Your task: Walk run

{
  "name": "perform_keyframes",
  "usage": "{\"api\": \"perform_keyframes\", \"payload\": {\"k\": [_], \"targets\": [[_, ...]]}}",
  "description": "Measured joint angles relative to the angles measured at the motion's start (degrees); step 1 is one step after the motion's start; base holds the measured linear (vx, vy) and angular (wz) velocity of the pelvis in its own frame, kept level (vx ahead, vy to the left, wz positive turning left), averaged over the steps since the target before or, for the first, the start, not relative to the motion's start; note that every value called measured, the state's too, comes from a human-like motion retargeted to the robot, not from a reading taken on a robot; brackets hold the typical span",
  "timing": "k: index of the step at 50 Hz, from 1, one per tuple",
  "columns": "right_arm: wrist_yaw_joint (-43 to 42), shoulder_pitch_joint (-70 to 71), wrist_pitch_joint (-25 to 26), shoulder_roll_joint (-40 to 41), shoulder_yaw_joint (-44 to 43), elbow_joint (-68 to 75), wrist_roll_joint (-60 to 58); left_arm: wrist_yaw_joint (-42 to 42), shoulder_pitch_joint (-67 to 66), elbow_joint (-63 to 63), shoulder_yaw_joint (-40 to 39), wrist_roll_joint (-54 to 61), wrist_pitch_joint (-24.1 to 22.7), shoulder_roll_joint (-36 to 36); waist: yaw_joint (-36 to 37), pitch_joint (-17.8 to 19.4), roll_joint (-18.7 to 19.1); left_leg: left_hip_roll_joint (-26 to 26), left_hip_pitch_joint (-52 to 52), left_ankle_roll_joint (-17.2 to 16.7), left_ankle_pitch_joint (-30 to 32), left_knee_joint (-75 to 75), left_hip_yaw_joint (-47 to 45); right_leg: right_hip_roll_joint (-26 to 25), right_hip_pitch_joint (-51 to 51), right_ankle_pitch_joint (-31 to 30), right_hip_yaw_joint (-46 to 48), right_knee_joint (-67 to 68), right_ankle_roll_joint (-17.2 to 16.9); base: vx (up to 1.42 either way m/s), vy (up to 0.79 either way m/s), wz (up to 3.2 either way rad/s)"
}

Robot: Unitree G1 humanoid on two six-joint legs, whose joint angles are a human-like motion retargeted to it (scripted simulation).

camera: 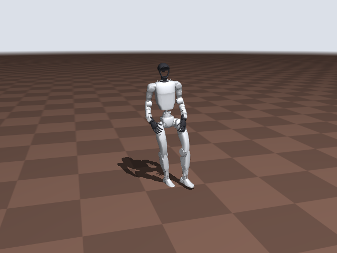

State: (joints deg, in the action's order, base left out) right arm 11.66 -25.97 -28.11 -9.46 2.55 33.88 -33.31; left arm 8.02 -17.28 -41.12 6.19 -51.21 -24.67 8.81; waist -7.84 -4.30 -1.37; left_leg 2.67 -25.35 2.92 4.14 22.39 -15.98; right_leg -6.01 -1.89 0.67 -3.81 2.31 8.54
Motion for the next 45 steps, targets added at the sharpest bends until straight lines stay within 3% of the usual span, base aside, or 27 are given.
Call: {"api": "perform_keyframes", "payload": {"k": [3,8,10,13,15,18,20,23,25,27,32,35,40,45], "targets": [[-0.3,-0.3,0.3,-0.1,0.2,0.1,-1.6,1.8,0.1,0.4,0.4,-0.9,0.2,0.2,2.3,0.1,0.1,-1.0,-2.0,0.4,-2.8,-12.1,0.8,-1.6,2.7,1.5,-2.3,-0.3,1.1,0.63,-0.08,-1.00],[-0.9,-1.0,0.4,0.4,-0.2,0.9,-1.8,3.6,-0.2,0.4,0.8,-1.4,1.2,0.0,4.3,-0.1,-0.5,-2.5,-3.5,-4.7,-4.8,-22.1,2.7,-2.3,6.9,3.7,-3.5,0.4,2.1,0.66,0.00,-0.62],[-0.6,-0.6,0.8,0.6,-0.2,2.1,-1.1,5.0,0.9,-0.1,1.0,-0.7,1.6,0.0,4.5,-0.6,-0.2,-2.3,-4.3,-1.0,-3.8,-18.8,2.1,-3.0,7.3,3.8,-3.3,1.6,2.1,0.67,0.07,-0.33],[0.6,-0.4,1.8,0.9,-0.1,3.7,0.1,4.4,1.5,0.4,0.8,0.1,1.9,0.2,7.3,-2.0,-0.8,-2.1,-3.6,0.4,-0.2,-16.1,3.1,-2.2,8.6,0.5,-2.9,3.5,0.0,0.85,0.10,-0.71],[1.3,-0.6,2.5,1.6,-1.4,4.2,1.3,3.2,1.8,0.5,0.7,0.8,2.1,0.0,8.1,-3.3,-1.3,-2.6,-2.4,0.9,1.5,-14.9,2.6,-0.9,8.8,-4.0,-1.2,5.6,-3.4,0.79,0.11,-0.37],[0.5,-0.8,2.1,2.5,-2.1,4.6,1.8,4.4,2.2,0.2,-0.4,1.7,2.4,-0.2,7.8,-4.1,-3.1,-4.5,-2.4,4.2,-0.1,-11.3,5.0,0.7,8.2,-16.8,-4.1,12.2,-12.5,0.94,0.11,-0.18],[-1.2,-0.3,2.4,2.8,-1.3,4.9,0.9,5.7,2.9,0.7,-0.8,1.9,3.4,0.7,5.7,-3.9,-2.1,-3.8,-0.1,5.9,-3.0,-10.4,5.1,-2.3,6.1,-24.9,-6.5,19.7,-18.7,0.72,0.02,0.38],[-2.8,1.1,2.4,2.4,0.1,4.5,-2.4,5.5,3.9,1.0,-1.1,0.9,4.2,2.5,4.5,-2.3,0.0,-1.9,4.7,6.2,-6.6,-11.0,5.1,-7.3,0.6,-30.0,-5.2,33.4,-23.0,0.72,-0.04,-0.07],[-4.1,1.7,2.7,2.3,0.2,3.8,-4.2,6.0,4.8,-0.5,-1.5,1.1,4.2,2.6,5.5,-1.5,0.9,-1.2,7.2,6.2,-8.2,-11.5,4.7,-7.4,-3.5,-24.4,-5.1,39.1,-21.3,0.48,0.06,-0.68],[-5.2,1.6,2.0,2.6,-0.2,3.0,-3.2,8.3,5.2,-1.8,-0.9,1.8,5.1,2.6,5.0,-0.8,2.1,-0.7,10.5,6.1,-8.9,-13.5,3.4,-5.7,-8.1,-18.6,-1.6,41.7,-17.2,0.61,0.09,-0.04],[-10.7,0.6,-1.3,1.4,-0.2,-0.5,-0.9,10.1,4.9,-2.6,1.7,2.0,5.9,3.1,-0.5,0.4,4.6,-2.2,16.4,6.0,-10.7,-16.8,6.8,-2.8,-16.8,-6.5,0.7,35.0,-16.6,0.65,0.05,0.66],[-12.8,0.4,-1.9,0.4,0.2,-2.5,-3.1,8.0,4.5,-2.8,2.6,1.6,5.7,2.8,-2.3,1.1,3.7,-5.0,19.9,6.2,-12.5,-17.9,6.9,0.8,-19.6,-5.4,0.1,24.1,-17.6,0.57,0.01,0.19],[-10.9,0.5,0.2,0.3,0.7,-3.3,-5.6,11.5,6.0,-6.2,3.0,1.7,5.8,1.9,-3.8,2.1,1.6,-8.8,26.2,5.7,-15.8,-18.7,7.3,6.6,-22.2,-3.1,0.2,6.5,-16.8,0.59,-0.05,0.15],[-10.5,0.7,0.1,0.2,1.1,-2.9,-2.8,13.5,8.0,-7.7,4.2,-0.8,5.9,2.2,-5.9,1.9,3.4,-8.0,29.9,3.7,-18.2,-17.1,9.6,8.5,-23.6,-1.8,6.3,-5.5,-17.5,0.71,-0.13,0.36]]}}
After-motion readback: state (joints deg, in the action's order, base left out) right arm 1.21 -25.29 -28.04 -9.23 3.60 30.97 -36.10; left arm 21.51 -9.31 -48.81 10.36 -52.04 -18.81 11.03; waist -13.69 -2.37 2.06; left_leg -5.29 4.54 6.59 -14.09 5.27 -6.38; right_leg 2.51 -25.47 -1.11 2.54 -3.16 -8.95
